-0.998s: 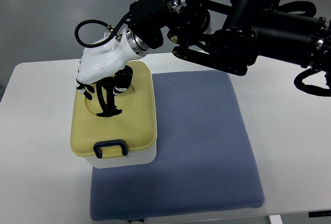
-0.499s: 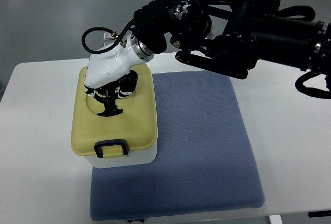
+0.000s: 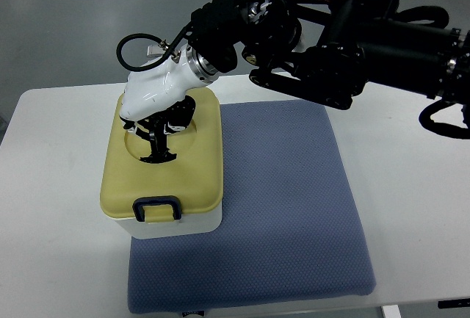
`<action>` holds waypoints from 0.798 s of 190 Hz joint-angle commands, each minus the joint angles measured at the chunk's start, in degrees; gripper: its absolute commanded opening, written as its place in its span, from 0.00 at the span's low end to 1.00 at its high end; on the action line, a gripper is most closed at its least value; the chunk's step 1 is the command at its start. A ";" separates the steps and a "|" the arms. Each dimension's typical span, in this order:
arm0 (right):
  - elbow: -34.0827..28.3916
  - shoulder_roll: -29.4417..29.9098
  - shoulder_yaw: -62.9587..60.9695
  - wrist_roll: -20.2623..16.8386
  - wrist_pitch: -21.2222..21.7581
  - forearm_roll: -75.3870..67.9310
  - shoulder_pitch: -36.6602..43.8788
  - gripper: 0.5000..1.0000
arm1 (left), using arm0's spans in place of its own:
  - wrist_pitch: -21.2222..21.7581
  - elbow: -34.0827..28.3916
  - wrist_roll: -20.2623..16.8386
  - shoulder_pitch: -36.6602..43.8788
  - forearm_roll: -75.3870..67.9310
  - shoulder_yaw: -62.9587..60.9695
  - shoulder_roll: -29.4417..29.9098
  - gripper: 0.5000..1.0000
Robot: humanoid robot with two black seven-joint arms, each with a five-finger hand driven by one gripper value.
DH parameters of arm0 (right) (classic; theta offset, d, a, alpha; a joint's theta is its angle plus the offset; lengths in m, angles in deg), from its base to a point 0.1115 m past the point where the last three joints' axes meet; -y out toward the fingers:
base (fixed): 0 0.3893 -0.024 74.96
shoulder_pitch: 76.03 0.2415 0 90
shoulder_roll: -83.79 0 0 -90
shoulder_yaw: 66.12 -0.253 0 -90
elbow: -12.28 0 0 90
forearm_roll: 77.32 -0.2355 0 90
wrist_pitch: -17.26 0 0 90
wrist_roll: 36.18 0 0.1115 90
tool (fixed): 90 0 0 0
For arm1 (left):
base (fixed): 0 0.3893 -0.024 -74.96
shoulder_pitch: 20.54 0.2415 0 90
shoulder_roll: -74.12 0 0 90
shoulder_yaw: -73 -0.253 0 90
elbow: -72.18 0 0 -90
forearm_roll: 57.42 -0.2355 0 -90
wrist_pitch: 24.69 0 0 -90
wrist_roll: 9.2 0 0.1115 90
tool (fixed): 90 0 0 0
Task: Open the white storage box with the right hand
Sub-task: 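Lower the right hand and close its fingers around the black lid handle, then lift the yellow lid off the box with the right hand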
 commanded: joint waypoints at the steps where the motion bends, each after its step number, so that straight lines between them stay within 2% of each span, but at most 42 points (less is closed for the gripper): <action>1: -0.01 0.00 -0.56 0.14 0.02 -0.30 0.22 0.00 | 0.00 0.00 0.00 0.00 0.00 0.07 0.00 1.00; 72: 1.66 -2.99 -3.37 0.23 0.10 -1.97 1.72 0.00 | 0.00 0.00 0.00 0.00 0.00 -0.02 0.00 1.00; 152: 3.42 -12.04 -8.20 0.14 0.02 -2.85 -1.36 0.00 | 0.00 0.00 0.00 0.00 0.00 -0.02 0.00 1.00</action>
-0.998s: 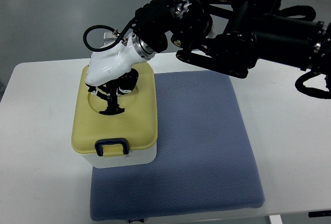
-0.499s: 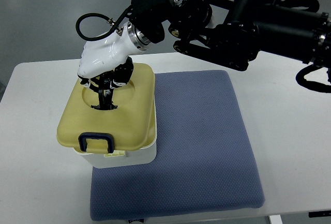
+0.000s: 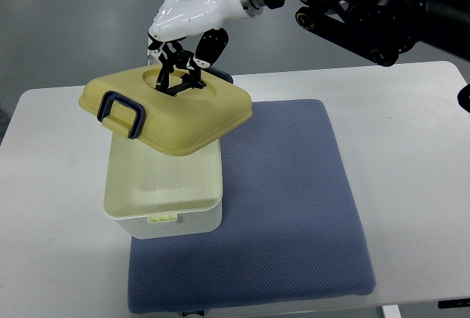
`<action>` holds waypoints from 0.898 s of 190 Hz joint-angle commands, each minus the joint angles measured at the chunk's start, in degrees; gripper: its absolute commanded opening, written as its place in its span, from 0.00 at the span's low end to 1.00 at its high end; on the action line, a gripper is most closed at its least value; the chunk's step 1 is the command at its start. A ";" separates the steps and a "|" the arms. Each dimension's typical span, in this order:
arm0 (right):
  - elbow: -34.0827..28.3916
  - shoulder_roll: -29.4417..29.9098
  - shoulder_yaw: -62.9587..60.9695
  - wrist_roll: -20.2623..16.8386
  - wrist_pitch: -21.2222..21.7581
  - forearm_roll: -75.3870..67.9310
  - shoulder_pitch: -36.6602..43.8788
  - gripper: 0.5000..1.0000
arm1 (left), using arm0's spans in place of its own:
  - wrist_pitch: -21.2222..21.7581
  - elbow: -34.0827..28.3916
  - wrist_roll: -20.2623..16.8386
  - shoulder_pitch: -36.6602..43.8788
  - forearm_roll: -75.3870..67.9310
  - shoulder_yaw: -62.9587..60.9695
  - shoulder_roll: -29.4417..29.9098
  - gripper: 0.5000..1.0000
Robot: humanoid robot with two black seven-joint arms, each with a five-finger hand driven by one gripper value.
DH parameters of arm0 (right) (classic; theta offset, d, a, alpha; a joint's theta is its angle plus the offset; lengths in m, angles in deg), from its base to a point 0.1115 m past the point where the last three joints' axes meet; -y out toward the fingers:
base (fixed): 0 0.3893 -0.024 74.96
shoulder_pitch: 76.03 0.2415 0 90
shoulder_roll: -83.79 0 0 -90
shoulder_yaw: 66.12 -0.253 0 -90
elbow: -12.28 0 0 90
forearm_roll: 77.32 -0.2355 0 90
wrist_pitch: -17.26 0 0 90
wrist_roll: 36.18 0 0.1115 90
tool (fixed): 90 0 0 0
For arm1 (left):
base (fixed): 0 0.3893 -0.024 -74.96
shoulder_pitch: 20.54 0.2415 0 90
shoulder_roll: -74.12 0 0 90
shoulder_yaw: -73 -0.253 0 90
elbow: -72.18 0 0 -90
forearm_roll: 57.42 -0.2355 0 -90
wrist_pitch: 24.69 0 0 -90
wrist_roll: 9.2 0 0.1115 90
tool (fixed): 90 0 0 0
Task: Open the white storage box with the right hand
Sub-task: 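Lift the yellow lid off the box with the right hand, then carry the lid over the mat and lower it down with the right hand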
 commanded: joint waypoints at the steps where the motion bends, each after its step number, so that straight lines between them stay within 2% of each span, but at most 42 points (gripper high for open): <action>1: 0.27 -2.02 -0.64 0.09 -0.11 -0.02 -1.01 0.00 | 0.00 0.00 0.00 0.00 0.00 -0.03 0.00 1.00; 27: 1.32 -4.92 -0.73 0.09 -0.55 -0.02 -2.59 0.00 | 0.00 0.00 0.00 0.00 0.00 0.05 0.00 1.00; 102: 3.17 -10.90 -0.29 0.27 -5.38 0.07 -10.76 0.00 | 0.00 0.00 0.00 0.00 0.00 -0.03 0.00 1.00; 171: 6.95 -11.69 0.77 0.36 -9.52 0.34 -16.65 0.00 | 0.00 0.00 0.00 0.00 0.00 0.05 0.00 1.00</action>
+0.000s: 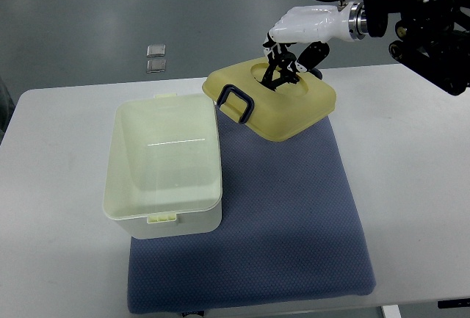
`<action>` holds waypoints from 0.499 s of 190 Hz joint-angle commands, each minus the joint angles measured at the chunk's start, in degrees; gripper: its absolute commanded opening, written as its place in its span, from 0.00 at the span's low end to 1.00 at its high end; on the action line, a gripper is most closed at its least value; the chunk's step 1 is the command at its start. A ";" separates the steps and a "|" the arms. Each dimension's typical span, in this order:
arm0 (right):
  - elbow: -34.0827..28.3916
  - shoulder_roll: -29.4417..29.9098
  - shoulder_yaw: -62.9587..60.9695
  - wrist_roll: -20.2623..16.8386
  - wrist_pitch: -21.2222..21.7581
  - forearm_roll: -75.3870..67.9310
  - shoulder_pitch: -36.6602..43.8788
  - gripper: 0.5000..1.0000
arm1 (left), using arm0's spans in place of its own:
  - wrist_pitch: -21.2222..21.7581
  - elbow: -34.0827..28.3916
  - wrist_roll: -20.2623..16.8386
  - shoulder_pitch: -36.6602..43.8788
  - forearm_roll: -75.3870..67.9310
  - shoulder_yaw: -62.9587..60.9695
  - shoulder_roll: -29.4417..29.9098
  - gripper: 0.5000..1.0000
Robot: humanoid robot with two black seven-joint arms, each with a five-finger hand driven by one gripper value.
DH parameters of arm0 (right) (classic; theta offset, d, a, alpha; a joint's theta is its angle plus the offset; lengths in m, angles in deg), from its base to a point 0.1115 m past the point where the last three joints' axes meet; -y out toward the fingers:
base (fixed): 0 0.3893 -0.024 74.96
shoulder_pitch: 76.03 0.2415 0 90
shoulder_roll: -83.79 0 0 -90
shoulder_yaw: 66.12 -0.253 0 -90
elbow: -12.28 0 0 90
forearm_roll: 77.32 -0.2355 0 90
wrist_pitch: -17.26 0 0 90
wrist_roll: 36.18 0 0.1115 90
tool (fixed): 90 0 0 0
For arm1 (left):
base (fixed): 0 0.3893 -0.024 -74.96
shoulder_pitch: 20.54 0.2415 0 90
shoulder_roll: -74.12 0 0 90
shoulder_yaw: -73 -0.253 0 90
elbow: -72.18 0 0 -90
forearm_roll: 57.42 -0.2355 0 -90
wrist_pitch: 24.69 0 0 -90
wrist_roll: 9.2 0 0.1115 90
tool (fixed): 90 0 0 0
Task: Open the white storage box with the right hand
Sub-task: 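Carry the lid over the mat and lower it down with the right hand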
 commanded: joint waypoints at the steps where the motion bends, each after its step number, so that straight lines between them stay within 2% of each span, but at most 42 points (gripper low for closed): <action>1: 0.58 -0.07 0.06 0.00 -0.95 0.08 -1.50 0.00 | 0.00 0.00 0.00 0.01 0.00 0.05 0.00 1.00; 82: 2.78 -0.07 3.13 0.09 -5.70 0.34 -5.98 0.00 | 0.00 0.00 0.00 0.01 0.00 -0.03 0.00 1.00; 95: 2.69 -0.07 3.75 1.06 -6.23 0.16 -6.25 0.00 | 0.00 0.00 0.00 0.01 0.00 0.05 0.00 1.00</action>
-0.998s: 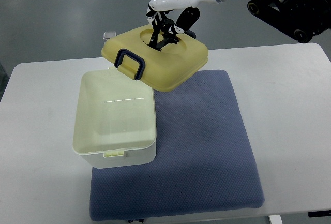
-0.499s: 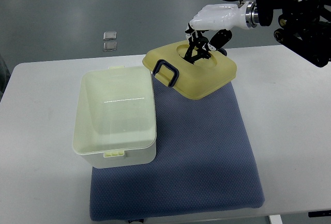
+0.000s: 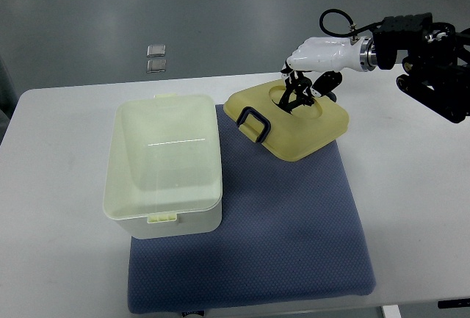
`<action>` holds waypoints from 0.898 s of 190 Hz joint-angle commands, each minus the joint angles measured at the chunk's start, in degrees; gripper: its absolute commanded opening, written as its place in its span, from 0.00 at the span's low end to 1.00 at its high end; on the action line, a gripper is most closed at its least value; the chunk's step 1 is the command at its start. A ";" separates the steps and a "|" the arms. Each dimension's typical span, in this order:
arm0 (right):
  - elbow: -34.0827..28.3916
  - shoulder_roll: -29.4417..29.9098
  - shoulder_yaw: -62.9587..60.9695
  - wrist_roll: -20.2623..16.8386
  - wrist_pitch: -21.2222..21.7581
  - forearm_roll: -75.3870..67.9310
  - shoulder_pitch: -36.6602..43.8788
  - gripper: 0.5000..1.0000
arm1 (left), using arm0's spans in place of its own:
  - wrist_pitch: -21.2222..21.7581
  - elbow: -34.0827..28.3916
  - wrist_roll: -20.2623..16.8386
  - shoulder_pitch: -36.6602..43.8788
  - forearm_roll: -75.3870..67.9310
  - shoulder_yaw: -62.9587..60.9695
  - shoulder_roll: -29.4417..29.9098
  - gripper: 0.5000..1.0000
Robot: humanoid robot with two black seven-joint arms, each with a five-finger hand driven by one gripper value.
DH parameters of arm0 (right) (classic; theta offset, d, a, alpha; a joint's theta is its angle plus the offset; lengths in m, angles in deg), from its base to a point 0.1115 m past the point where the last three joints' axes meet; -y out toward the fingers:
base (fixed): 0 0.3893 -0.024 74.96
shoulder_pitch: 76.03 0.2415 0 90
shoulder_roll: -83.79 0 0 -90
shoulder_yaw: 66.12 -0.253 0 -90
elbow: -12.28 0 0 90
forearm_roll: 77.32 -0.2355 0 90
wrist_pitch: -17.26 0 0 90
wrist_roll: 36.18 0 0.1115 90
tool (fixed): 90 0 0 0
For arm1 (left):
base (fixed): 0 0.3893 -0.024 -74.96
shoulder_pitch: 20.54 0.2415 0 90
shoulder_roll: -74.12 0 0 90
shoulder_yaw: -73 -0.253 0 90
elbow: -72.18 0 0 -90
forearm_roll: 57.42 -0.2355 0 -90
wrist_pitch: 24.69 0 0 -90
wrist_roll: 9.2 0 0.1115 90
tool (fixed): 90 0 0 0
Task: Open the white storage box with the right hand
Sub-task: 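Carry the lid over the mat and lower it down with the right hand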
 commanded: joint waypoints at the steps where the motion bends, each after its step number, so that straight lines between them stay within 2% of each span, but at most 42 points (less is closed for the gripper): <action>1: -0.09 0.05 1.03 1.18 -0.91 -0.23 -0.35 0.00 | 0.00 0.00 0.00 -0.01 0.00 0.05 0.00 1.00; 35: -0.44 0.84 2.43 2.08 -1.17 -0.23 -1.32 0.00 | 0.00 0.00 0.00 -0.01 0.00 -0.04 0.00 1.00; 74: -0.97 1.45 6.13 2.08 -3.37 -0.23 -2.99 0.00 | 0.00 0.00 0.00 -0.01 0.00 0.05 0.00 1.00; 149: -1.06 2.68 6.13 2.08 -3.46 -0.58 -4.66 0.00 | 0.00 0.00 0.00 -0.01 0.00 0.05 0.00 1.00; 151: -1.06 2.68 6.13 2.08 -3.37 -0.58 -4.66 0.03 | 0.00 0.00 0.00 -0.01 0.00 -0.04 0.00 1.00; 152: -1.06 2.68 6.13 2.08 -3.37 -0.66 -4.74 0.10 | 0.00 0.00 0.00 -0.01 0.00 0.05 0.00 1.00; 153: -1.06 2.68 6.13 2.08 -3.37 -0.67 -4.75 0.10 | 0.00 0.00 0.00 -0.01 0.00 0.05 0.00 1.00; 154: -1.06 2.68 6.13 2.08 -3.28 -0.67 -4.75 0.18 | 0.00 0.00 0.00 -0.01 0.00 -0.04 0.00 1.00; 155: -1.06 2.68 6.13 2.08 -3.28 -0.67 -4.75 0.18 | 0.00 0.00 0.00 -0.01 0.00 -0.04 0.00 1.00; 156: -1.06 2.68 6.13 2.08 -3.28 -0.67 -4.75 0.24 | 0.00 0.00 0.00 -0.01 0.00 -0.04 0.00 1.00; 157: -1.06 2.68 6.13 2.08 -3.28 -0.67 -4.75 0.24 | 0.00 0.00 0.00 -0.01 0.00 -0.04 0.00 1.00; 158: -1.06 2.68 6.13 2.08 -3.20 -0.67 -4.83 0.32 | 0.00 0.00 0.00 -0.01 0.00 -0.04 0.00 1.00; 159: -1.06 2.68 6.13 2.08 -3.19 -0.67 -4.83 0.32 | 0.00 0.00 0.00 -0.01 0.00 -0.04 0.00 1.00; 160: -1.06 2.68 6.04 2.08 -3.28 -0.67 -4.92 0.41 | 0.00 0.00 0.00 -0.01 0.00 -0.04 0.00 1.00; 161: -1.06 2.68 6.04 2.08 -3.28 -0.67 -4.92 0.41 | 0.00 0.00 0.00 -0.01 0.00 -0.04 0.00 1.00; 162: -1.06 2.68 6.04 2.08 -3.28 -0.67 -4.92 0.51 | 0.00 0.00 0.00 -0.01 0.00 -0.04 0.00 1.00; 163: -1.06 2.68 6.04 2.08 -3.28 -0.67 -4.92 0.51 | 0.00 0.00 0.00 -0.01 0.00 -0.04 0.00 1.00; 164: -1.06 2.68 6.04 2.08 -3.20 -0.75 -5.01 0.60 | 0.00 0.00 0.00 -0.01 0.00 -0.04 0.00 1.00; 165: -1.06 2.68 6.04 2.08 -3.19 -0.75 -5.01 0.61 | 0.00 0.00 0.00 -0.01 0.00 -0.04 0.00 1.00; 166: -1.06 2.68 6.04 2.08 -3.19 -0.75 -5.01 0.68 | 0.00 0.00 0.00 -0.01 0.00 -0.04 0.00 1.00; 167: -1.06 2.68 6.04 2.08 -3.19 -0.75 -5.01 0.68 | 0.00 0.00 0.00 -0.01 0.00 -0.04 0.00 1.00; 168: -1.06 2.68 5.95 2.08 -3.11 -0.75 -5.01 0.74 | 0.00 0.00 0.00 -0.01 0.00 -0.04 0.00 1.00; 169: -1.06 2.68 5.95 2.08 -3.11 -0.75 -5.01 0.74 | 0.00 0.00 0.00 -0.01 0.00 -0.04 0.00 1.00; 170: -1.06 2.68 5.95 2.08 -3.02 -0.75 -5.01 0.79 | 0.00 0.00 0.00 -0.01 0.00 0.05 0.00 1.00; 171: -1.06 2.68 5.95 2.08 -3.02 -0.75 -5.01 0.79 | 0.00 0.00 0.00 -0.01 0.00 0.05 0.00 1.00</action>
